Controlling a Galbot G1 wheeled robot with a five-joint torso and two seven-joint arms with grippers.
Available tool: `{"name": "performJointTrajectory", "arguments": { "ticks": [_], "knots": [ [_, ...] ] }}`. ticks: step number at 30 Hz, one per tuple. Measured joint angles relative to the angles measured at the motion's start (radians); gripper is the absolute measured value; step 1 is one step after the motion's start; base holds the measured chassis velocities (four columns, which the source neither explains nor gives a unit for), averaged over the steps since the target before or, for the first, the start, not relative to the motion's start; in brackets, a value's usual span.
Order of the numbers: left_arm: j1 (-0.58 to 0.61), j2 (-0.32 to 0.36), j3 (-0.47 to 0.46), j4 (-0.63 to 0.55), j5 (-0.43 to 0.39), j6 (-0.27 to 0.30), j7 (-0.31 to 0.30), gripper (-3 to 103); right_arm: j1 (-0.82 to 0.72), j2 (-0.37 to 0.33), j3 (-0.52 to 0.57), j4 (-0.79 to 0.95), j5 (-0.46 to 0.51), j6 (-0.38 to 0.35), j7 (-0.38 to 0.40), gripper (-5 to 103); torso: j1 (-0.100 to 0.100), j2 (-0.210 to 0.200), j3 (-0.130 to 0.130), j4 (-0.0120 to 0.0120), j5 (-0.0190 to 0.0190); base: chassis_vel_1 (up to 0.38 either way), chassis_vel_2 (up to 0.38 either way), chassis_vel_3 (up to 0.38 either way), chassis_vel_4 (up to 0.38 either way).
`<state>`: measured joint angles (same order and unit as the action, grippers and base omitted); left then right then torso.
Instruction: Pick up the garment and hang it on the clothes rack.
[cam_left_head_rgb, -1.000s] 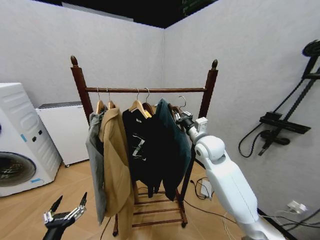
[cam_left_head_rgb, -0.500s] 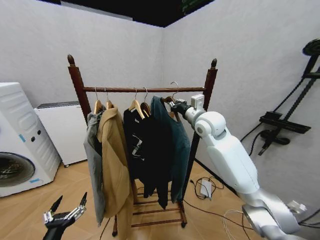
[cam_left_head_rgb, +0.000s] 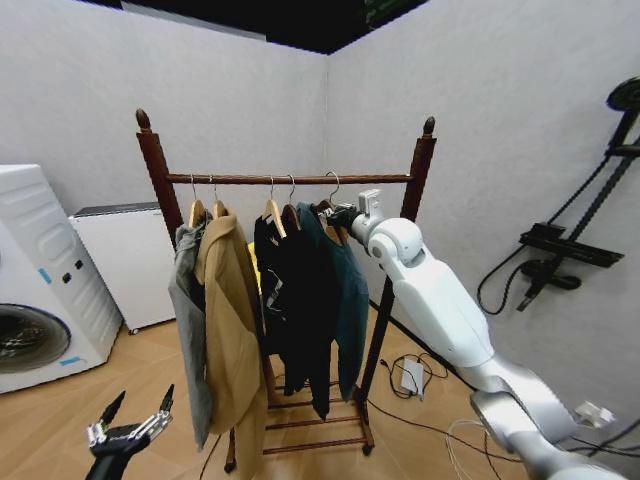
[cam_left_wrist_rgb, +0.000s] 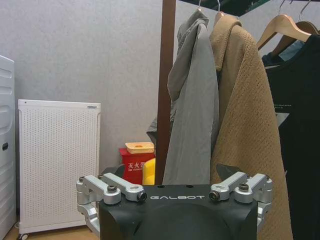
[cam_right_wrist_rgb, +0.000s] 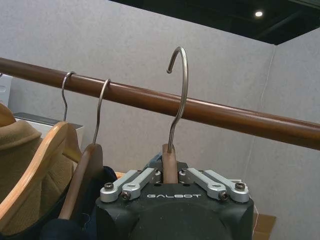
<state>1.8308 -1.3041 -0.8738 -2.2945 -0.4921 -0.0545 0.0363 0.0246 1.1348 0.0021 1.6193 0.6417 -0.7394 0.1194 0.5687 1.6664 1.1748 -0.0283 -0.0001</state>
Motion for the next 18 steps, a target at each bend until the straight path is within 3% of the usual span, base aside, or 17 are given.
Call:
{"name": "performJointTrajectory", "arguments": {
  "ticks": [18],
  "knots": [
    [0.000,0.000,0.000,0.000,0.000,0.000,0.000,100,0.089,0.043,-0.062,-0.153,-0.014,0.003,-0.012,10,0.000,0.000,0.000,0.0000,0.0001,0.000,0.000,0.000,0.000]
  ]
}}
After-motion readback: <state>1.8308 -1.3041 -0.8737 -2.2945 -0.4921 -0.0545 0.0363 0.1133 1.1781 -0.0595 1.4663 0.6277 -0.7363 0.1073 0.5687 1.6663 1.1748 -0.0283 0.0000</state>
